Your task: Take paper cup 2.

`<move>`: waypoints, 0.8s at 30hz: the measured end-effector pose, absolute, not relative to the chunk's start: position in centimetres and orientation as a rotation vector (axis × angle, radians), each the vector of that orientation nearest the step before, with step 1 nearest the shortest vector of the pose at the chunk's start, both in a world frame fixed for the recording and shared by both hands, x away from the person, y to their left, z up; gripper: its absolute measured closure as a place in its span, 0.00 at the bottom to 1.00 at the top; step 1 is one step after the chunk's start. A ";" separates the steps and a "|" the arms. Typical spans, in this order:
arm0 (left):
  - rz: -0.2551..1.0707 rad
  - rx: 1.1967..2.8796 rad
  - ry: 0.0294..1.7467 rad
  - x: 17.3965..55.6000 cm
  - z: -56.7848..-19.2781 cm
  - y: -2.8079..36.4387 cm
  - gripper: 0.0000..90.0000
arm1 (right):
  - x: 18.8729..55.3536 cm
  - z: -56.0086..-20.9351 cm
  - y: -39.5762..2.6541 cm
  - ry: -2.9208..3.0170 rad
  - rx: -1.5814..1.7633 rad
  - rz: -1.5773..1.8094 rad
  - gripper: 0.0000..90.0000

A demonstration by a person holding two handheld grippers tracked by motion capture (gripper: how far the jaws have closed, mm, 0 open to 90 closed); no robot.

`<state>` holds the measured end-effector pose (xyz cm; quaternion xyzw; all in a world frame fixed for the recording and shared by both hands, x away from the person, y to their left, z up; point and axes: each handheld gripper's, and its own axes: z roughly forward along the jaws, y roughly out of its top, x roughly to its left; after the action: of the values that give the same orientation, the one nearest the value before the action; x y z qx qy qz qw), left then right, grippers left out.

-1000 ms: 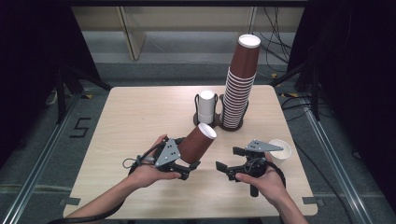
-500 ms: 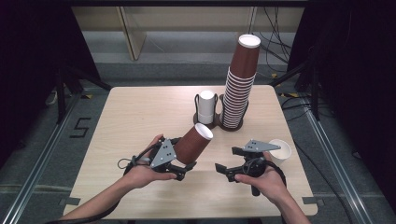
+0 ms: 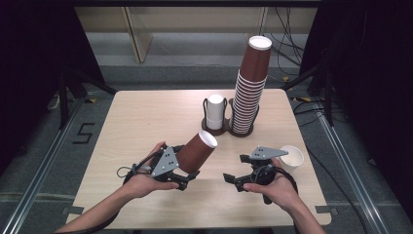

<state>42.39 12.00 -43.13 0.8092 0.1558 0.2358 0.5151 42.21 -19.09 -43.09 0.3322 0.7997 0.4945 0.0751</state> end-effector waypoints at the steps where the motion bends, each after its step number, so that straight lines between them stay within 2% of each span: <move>1: 0.566 1.945 0.374 42.4 -43.1 12.1 0.12 | 42.3 -43.1 -19.1 2.400 0.984 1.468 0.05; 24: 0.544 2.033 0.330 41.7 -43.2 14.3 0.12 | 42.6 -43.1 -17.9 2.525 0.808 1.358 0.08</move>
<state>41.68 14.34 -43.20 0.8348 0.1357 0.2235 0.4845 42.60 -17.89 -43.10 0.2704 0.8449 0.4544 0.0813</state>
